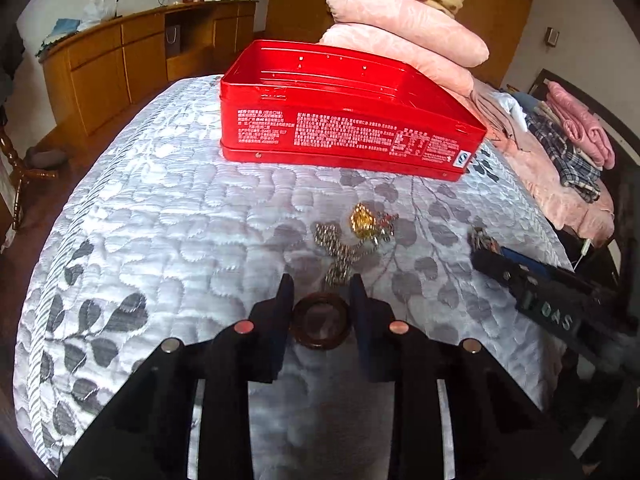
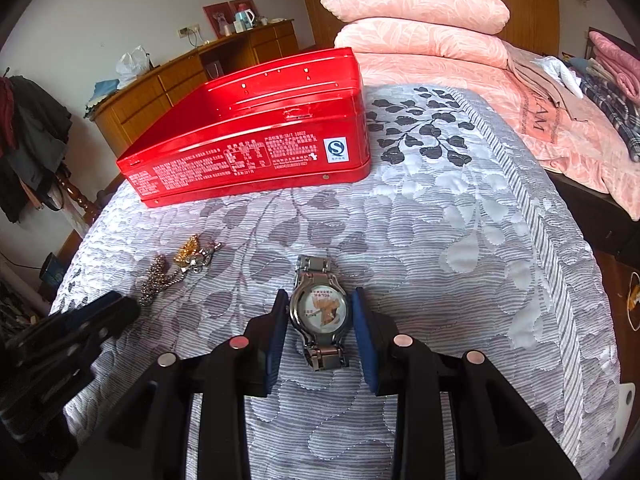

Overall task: Organize jewelry
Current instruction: 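Grasp the silver watch with right tool while left tool grasps the wooden ring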

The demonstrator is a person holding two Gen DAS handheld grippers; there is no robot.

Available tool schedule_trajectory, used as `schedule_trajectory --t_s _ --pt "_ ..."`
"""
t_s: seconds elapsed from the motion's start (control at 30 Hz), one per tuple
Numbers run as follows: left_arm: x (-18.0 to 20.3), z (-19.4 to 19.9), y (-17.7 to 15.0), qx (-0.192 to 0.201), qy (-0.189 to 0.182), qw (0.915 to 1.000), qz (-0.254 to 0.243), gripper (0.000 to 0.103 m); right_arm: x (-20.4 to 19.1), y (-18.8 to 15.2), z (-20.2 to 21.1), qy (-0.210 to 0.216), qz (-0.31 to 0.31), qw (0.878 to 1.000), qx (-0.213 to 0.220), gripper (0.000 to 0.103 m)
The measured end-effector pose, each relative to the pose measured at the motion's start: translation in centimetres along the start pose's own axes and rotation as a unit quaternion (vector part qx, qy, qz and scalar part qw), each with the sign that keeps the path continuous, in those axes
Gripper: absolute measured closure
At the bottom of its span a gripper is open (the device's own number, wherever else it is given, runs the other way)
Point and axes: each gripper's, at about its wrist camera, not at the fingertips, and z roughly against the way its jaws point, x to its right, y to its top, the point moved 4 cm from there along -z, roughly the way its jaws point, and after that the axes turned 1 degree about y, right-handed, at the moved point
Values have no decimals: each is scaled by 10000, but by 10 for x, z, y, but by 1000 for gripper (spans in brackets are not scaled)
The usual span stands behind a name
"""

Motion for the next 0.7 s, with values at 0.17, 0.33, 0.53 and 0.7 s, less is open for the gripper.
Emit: schedule_trajectory --t_s 0.17,0.33,0.53,0.7 --pt "-10 8 -16 -47 52 10000 -40 75 -1 0 0 -40 20 10000 -4 71" --pt "-7 5 -15 31 114 9999 -117 65 -2 -3 3 -70 21 10000 -13 71" --pt "0 2 -16 61 271 9993 -260 67 -3 -4 4 -141 90 9999 -20 72" --pt "-6 5 -17 103 281 9995 -124 76 -4 -8 9 -163 124 9998 1 75"
